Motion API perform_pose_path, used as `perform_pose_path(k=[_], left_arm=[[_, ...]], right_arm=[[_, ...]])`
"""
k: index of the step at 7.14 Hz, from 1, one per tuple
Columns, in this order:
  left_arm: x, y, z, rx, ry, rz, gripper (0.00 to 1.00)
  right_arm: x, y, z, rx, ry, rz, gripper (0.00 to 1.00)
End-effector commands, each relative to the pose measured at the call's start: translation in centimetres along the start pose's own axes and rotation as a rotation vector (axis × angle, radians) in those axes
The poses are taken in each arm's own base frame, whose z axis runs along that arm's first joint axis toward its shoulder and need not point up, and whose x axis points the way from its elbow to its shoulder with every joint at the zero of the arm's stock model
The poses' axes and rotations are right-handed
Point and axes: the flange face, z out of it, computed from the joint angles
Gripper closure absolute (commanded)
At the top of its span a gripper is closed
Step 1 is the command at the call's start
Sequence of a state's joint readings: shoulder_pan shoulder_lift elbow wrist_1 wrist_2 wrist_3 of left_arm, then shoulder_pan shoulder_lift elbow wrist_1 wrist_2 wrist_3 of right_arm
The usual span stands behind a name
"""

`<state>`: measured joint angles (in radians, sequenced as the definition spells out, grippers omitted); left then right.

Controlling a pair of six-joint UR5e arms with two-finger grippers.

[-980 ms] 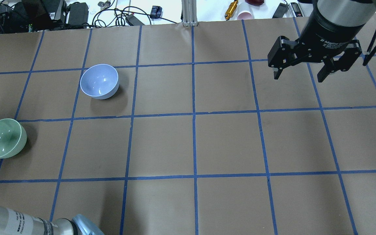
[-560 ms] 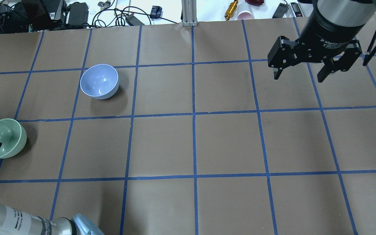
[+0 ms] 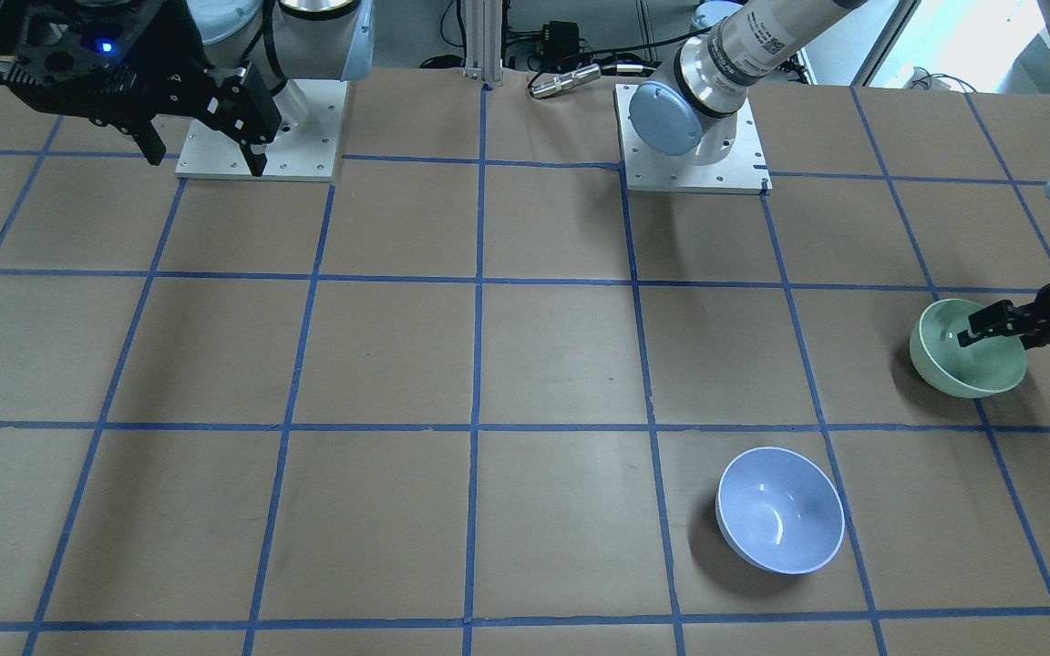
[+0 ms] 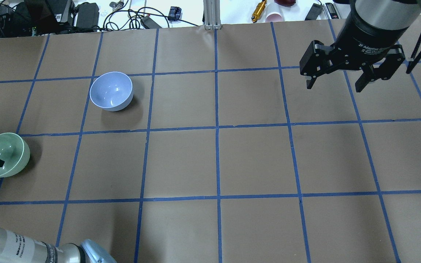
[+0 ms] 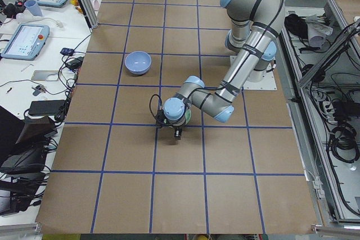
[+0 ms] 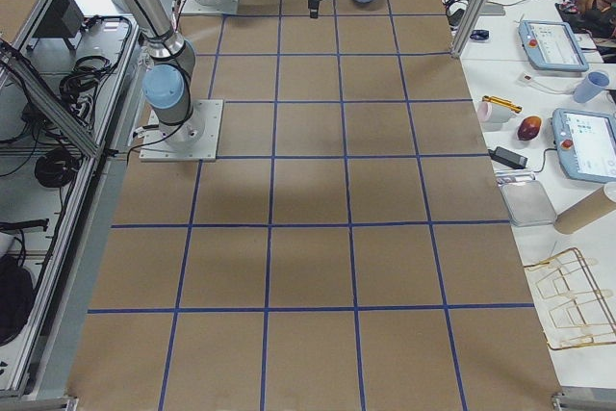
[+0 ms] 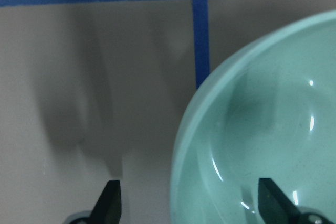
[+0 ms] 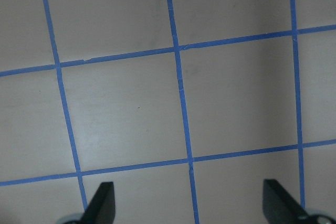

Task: Stack green bowl on blue bowl
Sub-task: 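Close the left gripper on the rim of the light green bowl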

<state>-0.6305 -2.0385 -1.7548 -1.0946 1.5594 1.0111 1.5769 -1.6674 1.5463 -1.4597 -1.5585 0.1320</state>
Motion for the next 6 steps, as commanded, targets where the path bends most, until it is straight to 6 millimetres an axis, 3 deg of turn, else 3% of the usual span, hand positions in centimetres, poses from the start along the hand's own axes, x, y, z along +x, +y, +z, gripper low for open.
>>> perform_pose_path(k=[1, 3, 5, 6], left_arm=[[0.07, -0.05, 0.17, 0.005, 0.008, -0.002, 0.08], [0.0, -0.08, 0.4, 0.001, 0.012, 0.001, 0.38], [-0.07, -0.1, 0.3, 0.002, 0.008, 0.003, 0.92], [-0.07, -0.1, 0.3, 0.002, 0.008, 0.004, 1.0]], right_arm=[[0.0, -0.01, -0.01, 0.001, 0.0, 0.0, 0.0], [0.0, 0.01, 0.0, -0.001, 0.0, 0.0, 0.0], [0.0, -0.01, -0.01, 0.001, 0.0, 0.0, 0.0], [0.0, -0.01, -0.01, 0.001, 0.0, 0.0, 0.0]])
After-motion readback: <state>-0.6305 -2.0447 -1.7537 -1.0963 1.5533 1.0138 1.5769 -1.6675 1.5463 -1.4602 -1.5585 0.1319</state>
